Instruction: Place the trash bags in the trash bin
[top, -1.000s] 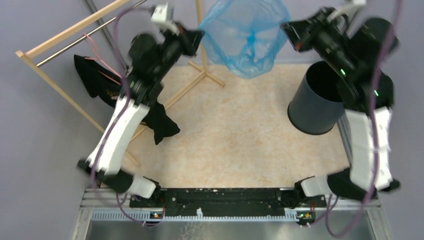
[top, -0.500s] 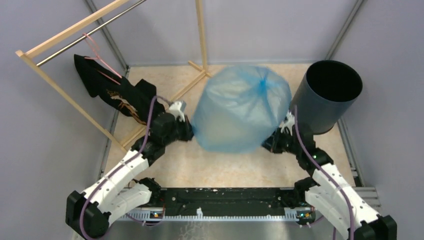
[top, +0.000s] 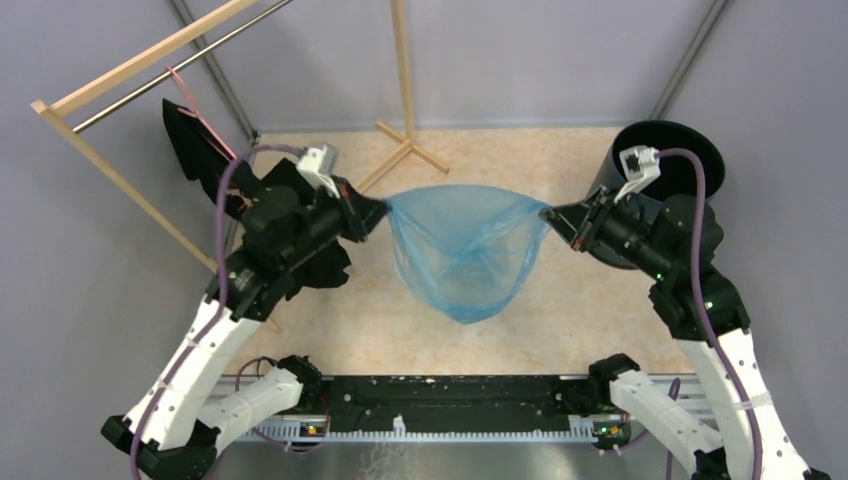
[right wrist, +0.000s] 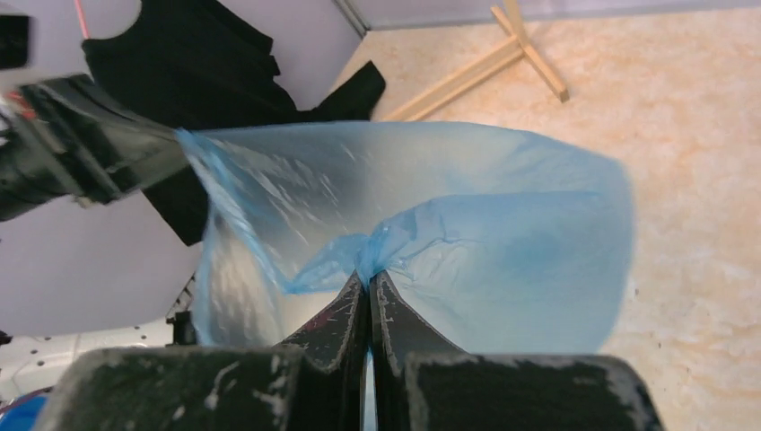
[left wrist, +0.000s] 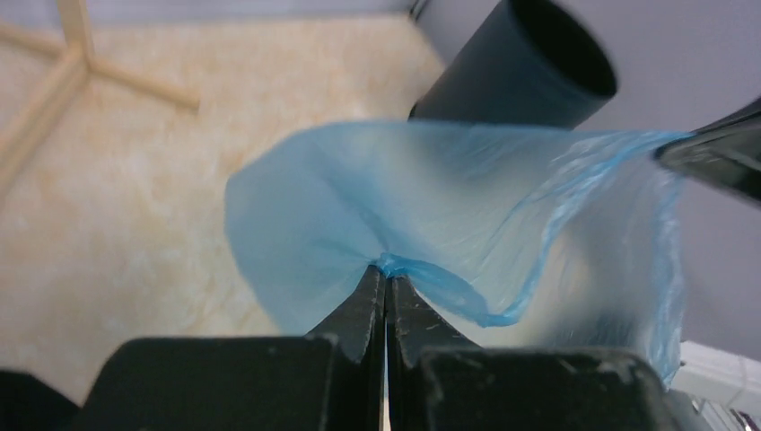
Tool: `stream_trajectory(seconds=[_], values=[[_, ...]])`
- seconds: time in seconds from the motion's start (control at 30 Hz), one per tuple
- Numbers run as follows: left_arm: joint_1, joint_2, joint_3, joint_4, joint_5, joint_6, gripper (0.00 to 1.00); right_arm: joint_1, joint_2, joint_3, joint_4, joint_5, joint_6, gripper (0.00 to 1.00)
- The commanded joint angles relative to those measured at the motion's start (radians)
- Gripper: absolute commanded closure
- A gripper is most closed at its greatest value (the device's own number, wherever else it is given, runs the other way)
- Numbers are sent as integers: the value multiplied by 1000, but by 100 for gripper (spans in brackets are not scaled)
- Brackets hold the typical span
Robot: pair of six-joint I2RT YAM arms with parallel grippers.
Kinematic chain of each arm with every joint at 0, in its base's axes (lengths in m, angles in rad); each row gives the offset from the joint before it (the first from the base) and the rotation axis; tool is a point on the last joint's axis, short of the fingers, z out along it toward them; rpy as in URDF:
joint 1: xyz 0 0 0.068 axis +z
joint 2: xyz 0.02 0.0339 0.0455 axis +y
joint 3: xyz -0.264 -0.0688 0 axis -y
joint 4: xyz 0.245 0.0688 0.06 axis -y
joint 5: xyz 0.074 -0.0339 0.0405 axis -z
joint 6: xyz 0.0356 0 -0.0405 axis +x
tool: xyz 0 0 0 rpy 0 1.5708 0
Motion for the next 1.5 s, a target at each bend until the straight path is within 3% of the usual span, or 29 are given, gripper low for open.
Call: stream_trajectory(seconds=[0.0,0.23,0.37,0.5,0.6,0.73,0.83,1.0,1.1,1.2,1.33,1.47], values=[[0,-18,223,13,-44,90,100,3,52,133,-43,-34,-44,100],[1,-228,117,79,-357,187,100,3,-6,-32,-11,-38,24,95],[-1,-298,90,85,-412,224,100,3,-6,-36,-103,53,-16,93],[1,-300,37,109,-371,229,100,3,26,18,-142,123,-51,85],[0,-264,7,114,-336,242,100,2,76,110,-194,187,-85,72],[0,-218,-13,112,-271,268,100,3,127,258,-282,331,-146,45],[0,-202,-35,102,-217,274,100,3,181,357,-369,557,-179,22],[0,-211,-74,80,-153,276,100,3,343,504,-498,912,-247,2],[1,-221,-78,54,-137,284,100,-35,432,507,-453,951,-324,1],[0,-245,-81,19,-137,286,100,-220,549,495,-365,718,-340,4],[1,-265,-65,-20,-135,291,100,-246,658,500,-330,737,-403,9],[1,-280,-69,-32,-131,284,100,-258,737,509,-314,734,-443,21]])
